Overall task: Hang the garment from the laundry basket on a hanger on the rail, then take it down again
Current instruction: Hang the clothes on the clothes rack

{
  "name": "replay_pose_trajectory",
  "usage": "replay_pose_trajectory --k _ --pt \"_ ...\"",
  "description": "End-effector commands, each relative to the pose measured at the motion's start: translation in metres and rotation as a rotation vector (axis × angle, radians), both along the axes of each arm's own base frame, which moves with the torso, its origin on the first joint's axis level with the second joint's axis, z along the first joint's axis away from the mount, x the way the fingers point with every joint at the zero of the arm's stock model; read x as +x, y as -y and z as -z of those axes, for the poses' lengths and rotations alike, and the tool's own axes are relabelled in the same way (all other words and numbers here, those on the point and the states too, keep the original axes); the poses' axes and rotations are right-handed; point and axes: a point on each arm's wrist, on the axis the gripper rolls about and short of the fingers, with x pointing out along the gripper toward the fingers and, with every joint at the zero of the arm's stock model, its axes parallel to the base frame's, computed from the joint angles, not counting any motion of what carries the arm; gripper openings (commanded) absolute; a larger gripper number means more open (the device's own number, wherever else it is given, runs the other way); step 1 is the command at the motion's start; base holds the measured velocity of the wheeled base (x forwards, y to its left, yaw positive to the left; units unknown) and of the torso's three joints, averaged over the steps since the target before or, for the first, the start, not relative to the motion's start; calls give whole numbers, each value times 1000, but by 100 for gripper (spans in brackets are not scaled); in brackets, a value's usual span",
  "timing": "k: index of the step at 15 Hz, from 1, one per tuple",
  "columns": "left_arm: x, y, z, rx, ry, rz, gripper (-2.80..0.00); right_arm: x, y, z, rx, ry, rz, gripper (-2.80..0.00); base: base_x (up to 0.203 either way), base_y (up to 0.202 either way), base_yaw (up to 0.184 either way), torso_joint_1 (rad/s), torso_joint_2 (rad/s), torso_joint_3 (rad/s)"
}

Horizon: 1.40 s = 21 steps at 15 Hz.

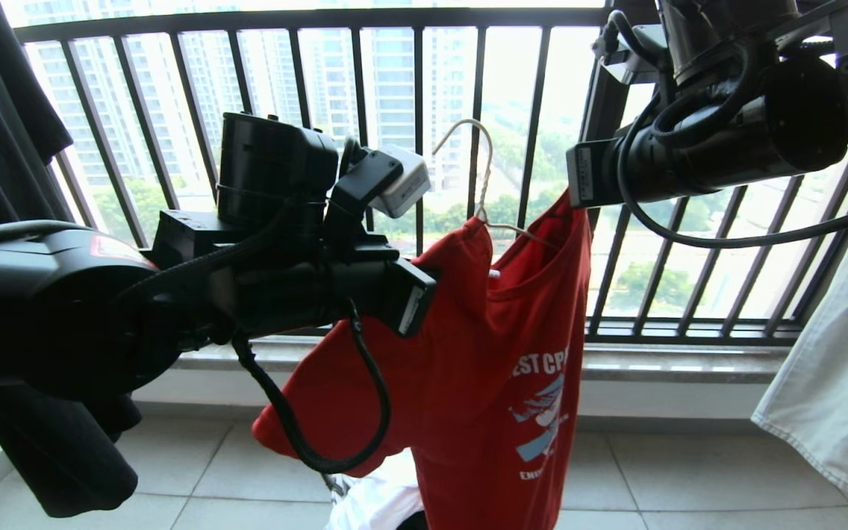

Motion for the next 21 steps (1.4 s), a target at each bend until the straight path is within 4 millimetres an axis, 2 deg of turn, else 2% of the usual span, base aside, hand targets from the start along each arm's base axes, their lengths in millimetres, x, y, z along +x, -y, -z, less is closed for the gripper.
replay_pose_trajectory --k 1,6,11,16,21 --pt "6 7 5 -2 11 -16 -280 -12 -10 -2 14 -3 -37 -280 0 0 0 0 0 0" --pt "12 13 10 -18 42 -49 -280 -30 -35 1 62 -36 -105 -280 0 0 0 0 0 0" --pt "5 24 18 -6 16 -9 -280 -35 -48 -2 87 6 -152 -280 0 0 0 0 0 0" --pt "5 24 17 -31 1 -15 -280 -46 -42 -14 141 12 -233 -280 0 0 0 0 0 0" --pt "9 28 10 -177 88 -21 -280 -54 -35 -24 170 29 -261 -280 0 0 0 0 0 0"
